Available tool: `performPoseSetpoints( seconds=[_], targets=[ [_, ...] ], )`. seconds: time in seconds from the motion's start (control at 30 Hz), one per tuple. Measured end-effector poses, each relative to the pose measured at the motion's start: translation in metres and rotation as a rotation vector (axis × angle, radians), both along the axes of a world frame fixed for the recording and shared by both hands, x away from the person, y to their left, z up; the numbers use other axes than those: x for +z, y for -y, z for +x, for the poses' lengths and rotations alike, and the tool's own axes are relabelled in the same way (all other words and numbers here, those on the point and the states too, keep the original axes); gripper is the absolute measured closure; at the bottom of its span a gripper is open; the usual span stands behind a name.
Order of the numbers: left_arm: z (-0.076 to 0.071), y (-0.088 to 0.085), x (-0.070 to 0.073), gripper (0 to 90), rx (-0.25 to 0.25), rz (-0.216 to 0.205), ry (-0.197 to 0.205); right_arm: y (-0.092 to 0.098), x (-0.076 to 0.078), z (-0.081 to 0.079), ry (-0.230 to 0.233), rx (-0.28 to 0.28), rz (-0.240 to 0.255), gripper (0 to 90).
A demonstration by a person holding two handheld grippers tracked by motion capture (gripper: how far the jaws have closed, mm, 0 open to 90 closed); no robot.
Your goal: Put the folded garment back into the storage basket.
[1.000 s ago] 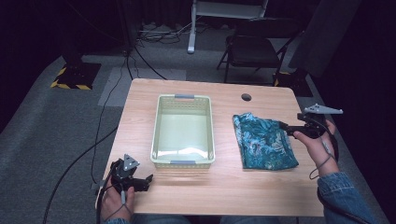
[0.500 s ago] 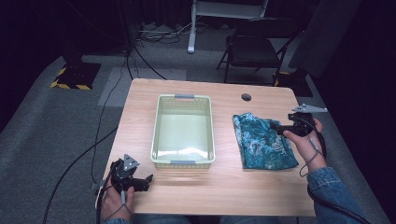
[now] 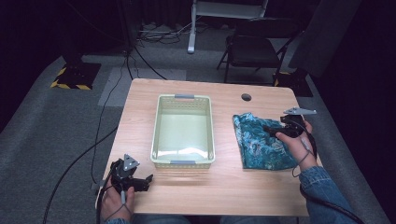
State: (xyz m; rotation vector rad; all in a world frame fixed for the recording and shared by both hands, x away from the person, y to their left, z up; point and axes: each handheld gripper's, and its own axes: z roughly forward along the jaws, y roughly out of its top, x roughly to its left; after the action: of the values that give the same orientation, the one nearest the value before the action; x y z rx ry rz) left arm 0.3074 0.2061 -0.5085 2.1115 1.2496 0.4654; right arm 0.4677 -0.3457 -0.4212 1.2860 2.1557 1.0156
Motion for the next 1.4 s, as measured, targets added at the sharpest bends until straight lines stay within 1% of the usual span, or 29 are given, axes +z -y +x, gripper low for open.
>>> performPoseSetpoints(
  seconds=[0.07, 0.13, 0.4, 0.57, 0.7, 1.07, 1.23, 1.4],
  targets=[
    [0.0, 0.0, 0.0, 0.3, 0.001, -0.001, 0.0, -0.001, -0.002, 0.001, -0.008, 0.001, -0.005, 5.4],
    [0.0, 0.0, 0.0, 0.4, 0.0, 0.0, 0.0, -0.002, -0.004, 0.002, -0.018, -0.004, 0.002, 4.2],
    [0.0, 0.0, 0.0, 0.4, 0.0, 0.001, 0.0, -0.005, -0.019, 0.005, -0.053, -0.011, 0.006, 3.1],
    [0.0, 0.0, 0.0, 0.4, 0.001, 0.001, 0.0, -0.005, -0.028, 0.006, -0.087, -0.015, 0.001, 2.2],
    [0.0, 0.0, 0.0, 0.4, 0.001, 0.001, 0.0, -0.005, -0.037, 0.007, -0.111, -0.012, 0.022, 1.8],
    [0.0, 0.0, 0.0, 0.4, 0.001, 0.0, 0.0, -0.005, -0.056, 0.007, -0.138, -0.018, 0.005, 1.3],
    [0.0, 0.0, 0.0, 0.4, 0.001, 0.0, 0.0, -0.008, -0.063, 0.007, -0.152, -0.019, -0.018, 1.3],
    [0.0, 0.0, 0.0, 0.4, 0.001, 0.0, 0.0, -0.009, -0.068, 0.007, -0.162, -0.024, -0.019, 1.3]
  ],
)
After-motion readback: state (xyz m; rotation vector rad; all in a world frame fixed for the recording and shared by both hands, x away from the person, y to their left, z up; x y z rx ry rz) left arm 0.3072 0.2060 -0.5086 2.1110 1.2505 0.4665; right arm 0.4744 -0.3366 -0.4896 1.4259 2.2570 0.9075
